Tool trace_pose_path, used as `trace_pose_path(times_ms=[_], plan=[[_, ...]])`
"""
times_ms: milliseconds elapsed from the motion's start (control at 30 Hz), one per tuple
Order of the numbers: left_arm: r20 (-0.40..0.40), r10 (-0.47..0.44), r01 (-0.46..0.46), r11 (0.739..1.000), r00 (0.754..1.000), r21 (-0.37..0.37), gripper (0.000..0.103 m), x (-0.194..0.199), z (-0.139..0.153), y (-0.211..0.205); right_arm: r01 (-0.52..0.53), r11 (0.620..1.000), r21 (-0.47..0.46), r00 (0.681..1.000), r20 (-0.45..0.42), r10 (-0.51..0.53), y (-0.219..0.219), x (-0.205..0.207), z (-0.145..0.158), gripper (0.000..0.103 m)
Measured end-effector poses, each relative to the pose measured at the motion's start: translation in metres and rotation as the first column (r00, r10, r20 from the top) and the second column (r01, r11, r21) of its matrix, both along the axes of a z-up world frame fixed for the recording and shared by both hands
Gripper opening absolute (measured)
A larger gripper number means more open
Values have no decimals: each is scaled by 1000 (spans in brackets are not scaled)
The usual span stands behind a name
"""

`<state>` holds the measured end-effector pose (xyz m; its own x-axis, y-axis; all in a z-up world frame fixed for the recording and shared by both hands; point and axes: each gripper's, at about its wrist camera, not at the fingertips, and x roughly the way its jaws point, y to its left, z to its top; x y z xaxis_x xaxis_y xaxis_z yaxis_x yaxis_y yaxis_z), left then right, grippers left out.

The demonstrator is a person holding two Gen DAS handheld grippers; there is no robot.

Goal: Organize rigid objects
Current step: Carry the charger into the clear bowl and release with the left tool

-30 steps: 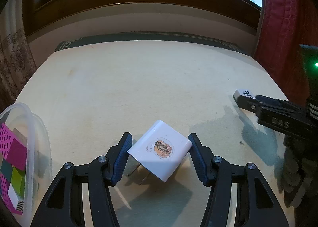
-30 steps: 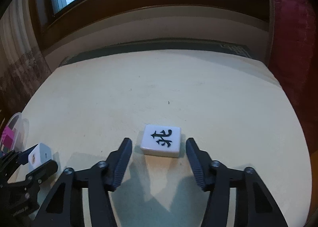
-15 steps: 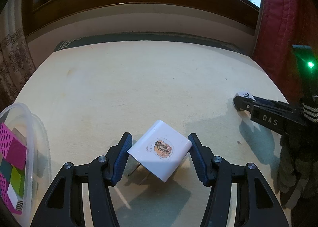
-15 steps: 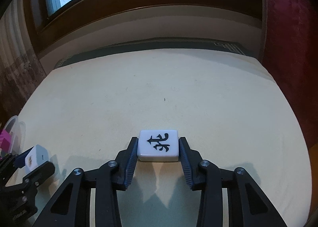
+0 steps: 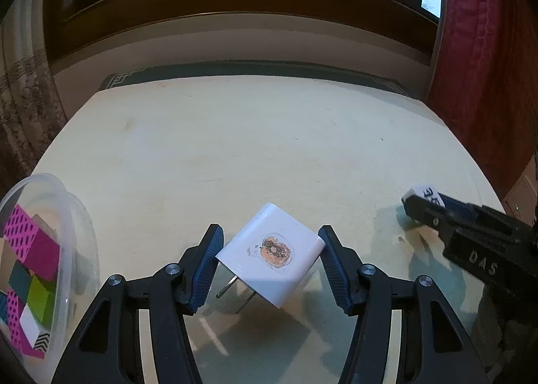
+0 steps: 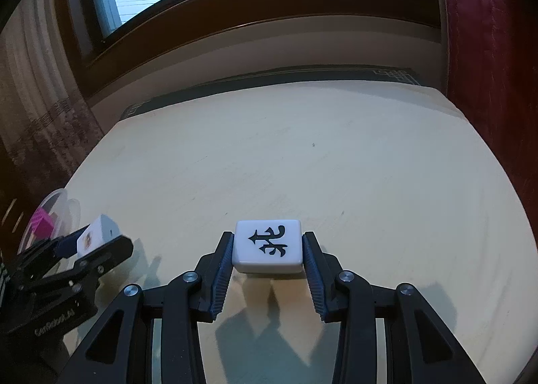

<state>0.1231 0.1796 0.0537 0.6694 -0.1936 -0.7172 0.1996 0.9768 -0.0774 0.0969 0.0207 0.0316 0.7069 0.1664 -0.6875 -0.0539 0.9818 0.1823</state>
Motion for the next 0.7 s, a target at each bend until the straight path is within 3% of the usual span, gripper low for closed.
trace_pose_path(times_ms=[700], plan=[[32,55,-55,998,998,-11,59,-22,10,25,-41,999,33,999,-9,41,27,-26,-7,42]])
